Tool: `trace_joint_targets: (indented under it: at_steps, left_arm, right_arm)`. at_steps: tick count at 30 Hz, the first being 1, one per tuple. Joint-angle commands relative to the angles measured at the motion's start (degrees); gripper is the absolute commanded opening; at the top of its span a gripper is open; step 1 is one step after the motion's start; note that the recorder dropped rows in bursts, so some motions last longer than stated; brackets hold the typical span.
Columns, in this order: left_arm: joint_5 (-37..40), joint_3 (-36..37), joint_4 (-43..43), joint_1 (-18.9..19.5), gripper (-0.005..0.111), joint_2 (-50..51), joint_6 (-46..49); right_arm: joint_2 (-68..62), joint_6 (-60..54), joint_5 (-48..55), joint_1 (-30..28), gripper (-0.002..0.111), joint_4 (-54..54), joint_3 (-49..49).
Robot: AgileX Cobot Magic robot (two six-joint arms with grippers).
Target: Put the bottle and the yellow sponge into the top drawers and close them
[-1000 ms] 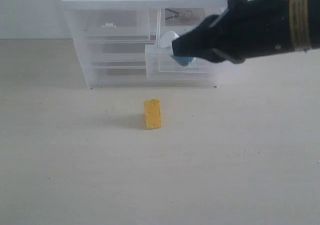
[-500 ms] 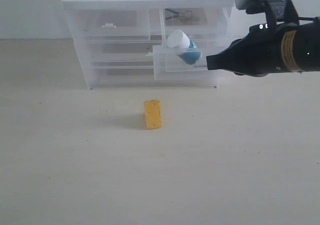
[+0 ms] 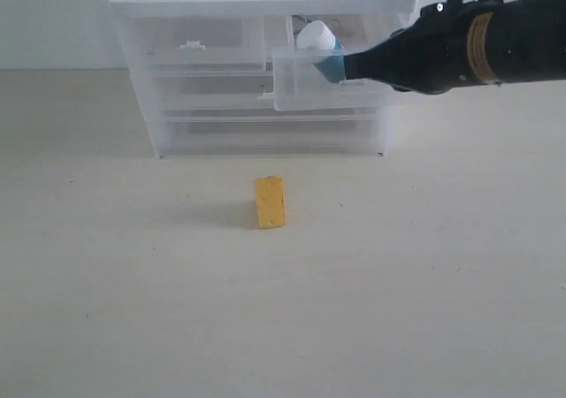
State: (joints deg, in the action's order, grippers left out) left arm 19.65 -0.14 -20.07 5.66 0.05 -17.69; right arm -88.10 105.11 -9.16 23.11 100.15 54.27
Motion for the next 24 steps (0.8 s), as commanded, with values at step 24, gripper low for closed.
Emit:
trace_joint_targets:
  at_steps: [24]
  left_arm:
    - [0.1, 0.1, -0.3, -0.3, 0.004, -0.1, 0.2]
  right_arm:
    - [-13.1, 1.2, 3.7, 0.9, 0.000, -0.2, 19.8]
